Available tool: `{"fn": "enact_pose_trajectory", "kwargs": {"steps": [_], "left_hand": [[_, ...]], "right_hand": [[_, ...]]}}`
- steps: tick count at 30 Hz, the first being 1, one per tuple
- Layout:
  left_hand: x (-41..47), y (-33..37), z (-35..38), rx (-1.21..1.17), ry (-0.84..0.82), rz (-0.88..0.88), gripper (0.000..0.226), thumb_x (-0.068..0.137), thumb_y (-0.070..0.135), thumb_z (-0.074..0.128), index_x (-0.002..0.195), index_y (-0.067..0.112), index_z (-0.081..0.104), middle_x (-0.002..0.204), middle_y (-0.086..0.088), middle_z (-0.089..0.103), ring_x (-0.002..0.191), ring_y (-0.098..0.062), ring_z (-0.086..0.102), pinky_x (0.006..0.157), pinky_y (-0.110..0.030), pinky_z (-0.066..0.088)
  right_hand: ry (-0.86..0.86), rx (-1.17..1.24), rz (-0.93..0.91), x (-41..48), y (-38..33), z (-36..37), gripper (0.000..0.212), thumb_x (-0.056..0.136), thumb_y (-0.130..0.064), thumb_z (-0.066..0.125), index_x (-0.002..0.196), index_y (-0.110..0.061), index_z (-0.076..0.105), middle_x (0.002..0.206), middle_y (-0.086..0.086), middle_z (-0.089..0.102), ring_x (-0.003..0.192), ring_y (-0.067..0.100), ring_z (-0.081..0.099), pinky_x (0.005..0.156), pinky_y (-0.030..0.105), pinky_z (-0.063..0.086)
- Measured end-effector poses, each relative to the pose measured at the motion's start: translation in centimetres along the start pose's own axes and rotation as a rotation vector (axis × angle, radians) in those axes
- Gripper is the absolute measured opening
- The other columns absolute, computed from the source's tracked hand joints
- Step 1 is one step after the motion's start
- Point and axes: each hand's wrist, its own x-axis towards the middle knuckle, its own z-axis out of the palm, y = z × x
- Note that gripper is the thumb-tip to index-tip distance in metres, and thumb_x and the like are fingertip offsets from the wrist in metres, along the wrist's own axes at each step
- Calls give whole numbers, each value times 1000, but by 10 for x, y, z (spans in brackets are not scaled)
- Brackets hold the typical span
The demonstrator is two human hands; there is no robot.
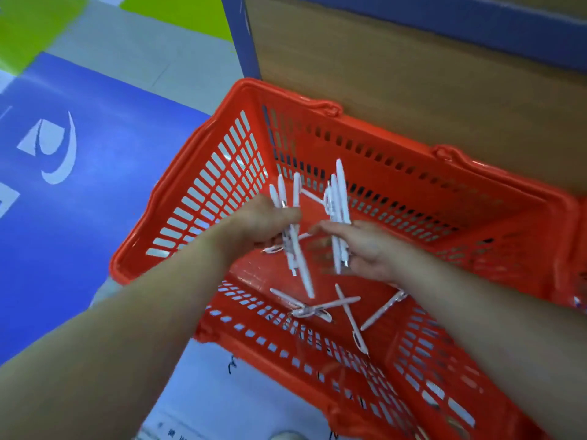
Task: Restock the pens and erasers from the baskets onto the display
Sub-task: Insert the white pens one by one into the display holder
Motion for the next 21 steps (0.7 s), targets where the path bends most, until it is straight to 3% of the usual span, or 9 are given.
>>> {"fn": "enact_pose_trajectory", "kwargs": {"steps": [2, 5, 8, 10, 12, 18, 21], "left_hand": [[-31, 7, 9, -213, 57, 31, 27, 82, 14, 62, 56, 8, 56, 44, -5, 49, 35, -14, 44, 37, -16, 35], [-80, 20, 7, -289, 112, 46, 29, 83, 23, 64, 58, 9, 60, 53, -15, 55, 42, -20, 49, 46, -28, 42], [-136, 50, -8, -196, 74, 71, 30, 87, 24, 61, 60, 10, 60, 51, -12, 59, 40, -19, 52, 46, -28, 43], [-173, 77, -18, -149, 81, 101, 29, 86, 25, 63, 63, 9, 60, 57, -18, 62, 44, -25, 58, 43, -32, 49], [-211, 106, -28, -168, 82, 103, 27, 88, 23, 62, 67, 6, 60, 62, -22, 64, 45, -28, 59, 40, -34, 49], [-321, 214, -59, -291, -28, 105, 21, 92, 10, 57, 72, 12, 61, 54, -5, 62, 40, -13, 53, 41, -20, 39], [-371, 271, -68, -261, -74, 123, 21, 95, 12, 55, 75, 10, 61, 49, -1, 60, 37, -14, 52, 39, -20, 38]], "right_hand": [[-67, 131, -2, -30, -4, 28, 24, 93, -27, 55, 82, -10, 68, 66, 7, 68, 54, 20, 66, 55, 33, 57], [-149, 238, 1, -82, -11, 58, 34, 85, -40, 58, 77, -12, 76, 79, 10, 72, 68, 28, 70, 70, 48, 59], [-68, 263, 25, -140, -23, 75, 38, 95, -41, 50, 83, -12, 73, 72, 8, 70, 58, 23, 68, 61, 39, 59], [-30, 275, 1, -181, -36, 84, 38, 98, -37, 47, 95, -6, 68, 68, 10, 68, 52, 21, 63, 56, 34, 56], [-32, 296, -25, -225, -54, 93, 41, 98, -37, 46, 95, -1, 67, 70, 15, 66, 53, 24, 61, 57, 34, 55], [-59, 236, -120, -360, -119, 113, 44, 95, -43, 42, 87, -8, 67, 67, 11, 64, 50, 19, 57, 50, 28, 51], [-8, 193, -198, -426, -145, 117, 45, 96, -43, 41, 96, -6, 66, 67, 11, 63, 50, 21, 55, 51, 30, 49]]}}
